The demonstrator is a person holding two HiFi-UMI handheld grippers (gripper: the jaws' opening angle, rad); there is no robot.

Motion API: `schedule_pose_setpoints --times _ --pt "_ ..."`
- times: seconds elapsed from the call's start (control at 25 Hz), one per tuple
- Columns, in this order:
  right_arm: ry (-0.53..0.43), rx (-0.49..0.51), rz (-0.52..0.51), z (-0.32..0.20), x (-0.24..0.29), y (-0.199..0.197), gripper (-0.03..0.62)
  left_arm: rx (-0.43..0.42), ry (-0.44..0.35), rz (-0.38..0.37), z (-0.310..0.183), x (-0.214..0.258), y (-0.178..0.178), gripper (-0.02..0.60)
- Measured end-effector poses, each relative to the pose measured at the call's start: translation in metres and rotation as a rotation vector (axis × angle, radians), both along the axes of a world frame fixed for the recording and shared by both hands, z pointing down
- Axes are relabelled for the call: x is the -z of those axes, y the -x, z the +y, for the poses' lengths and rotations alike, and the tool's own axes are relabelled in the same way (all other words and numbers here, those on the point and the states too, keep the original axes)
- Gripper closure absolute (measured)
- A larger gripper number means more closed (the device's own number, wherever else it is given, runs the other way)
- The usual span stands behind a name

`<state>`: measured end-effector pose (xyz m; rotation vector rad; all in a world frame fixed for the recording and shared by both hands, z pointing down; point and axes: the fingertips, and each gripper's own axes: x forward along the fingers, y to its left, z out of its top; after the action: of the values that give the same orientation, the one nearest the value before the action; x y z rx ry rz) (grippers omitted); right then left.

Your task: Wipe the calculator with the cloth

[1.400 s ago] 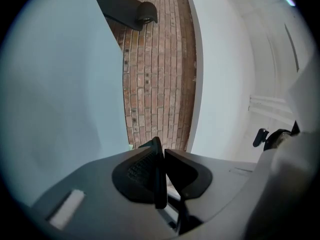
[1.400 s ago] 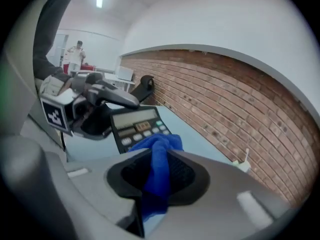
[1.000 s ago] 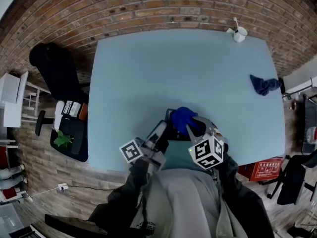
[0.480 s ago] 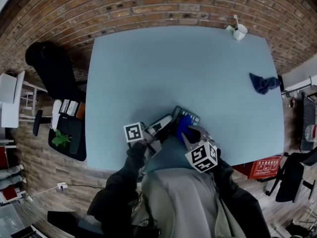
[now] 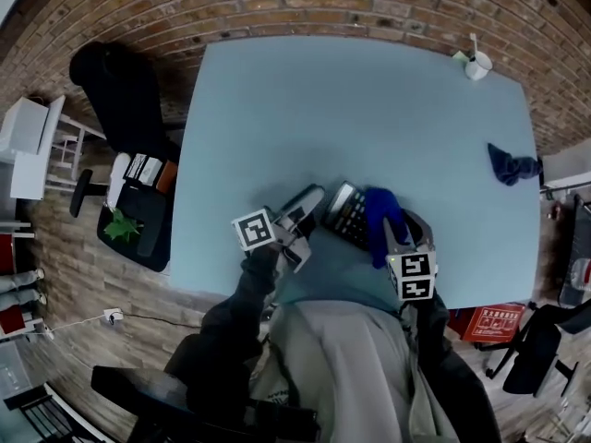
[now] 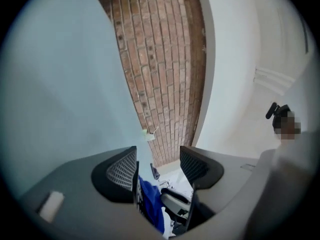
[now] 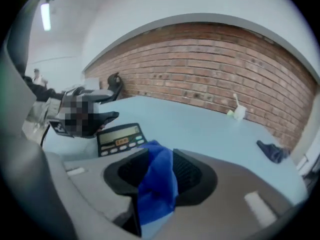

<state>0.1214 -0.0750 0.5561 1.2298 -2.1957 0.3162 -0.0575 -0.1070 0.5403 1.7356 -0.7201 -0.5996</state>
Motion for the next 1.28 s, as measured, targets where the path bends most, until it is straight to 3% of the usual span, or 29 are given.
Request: schedule_pose_setpoints --times 0.2,0.28,0.36,0.44,0.56,0.72,0.96,1.28 --pt "0.012 -0.161 -0.18 -0.002 0.026 -0.037 0.442 0.134 -0.093 -0.069 0.003 0.025 0.044 0.347" --pt "0.023 -0.203 -0.245 0.001 0.035 -0.047 0.442 0.153 -0.112 -0.085 0.012 0.031 0.053 0.414" --pt "0.034 -0.226 -0.312 0.005 0.046 -0.051 0.442 0.176 -0.134 -0.068 0.021 0.04 0.061 0.527" --pt "0.037 -0.232 -0.354 0.012 0.055 -0.052 0.442 0.201 -0.164 -0.05 0.031 0.051 0.068 0.569" --pt "0.029 -0.207 -0.353 0.024 0.065 -0.047 0.442 0.232 -0.208 -0.068 0.044 0.067 0.077 0.584" --pt "0.033 -0.169 -0.374 0.042 0.071 -0.029 0.464 0.256 -0.245 -0.197 0.058 0.078 0.086 0.584" --pt "0.081 -0.106 -0.414 0.071 0.064 0.0 0.465 0.238 -0.239 -0.289 0.084 0.086 0.056 0.584" --pt "0.073 -0.027 -0.378 0.081 0.064 0.023 0.49 0.133 -0.212 -0.25 0.102 0.081 0.004 0.584"
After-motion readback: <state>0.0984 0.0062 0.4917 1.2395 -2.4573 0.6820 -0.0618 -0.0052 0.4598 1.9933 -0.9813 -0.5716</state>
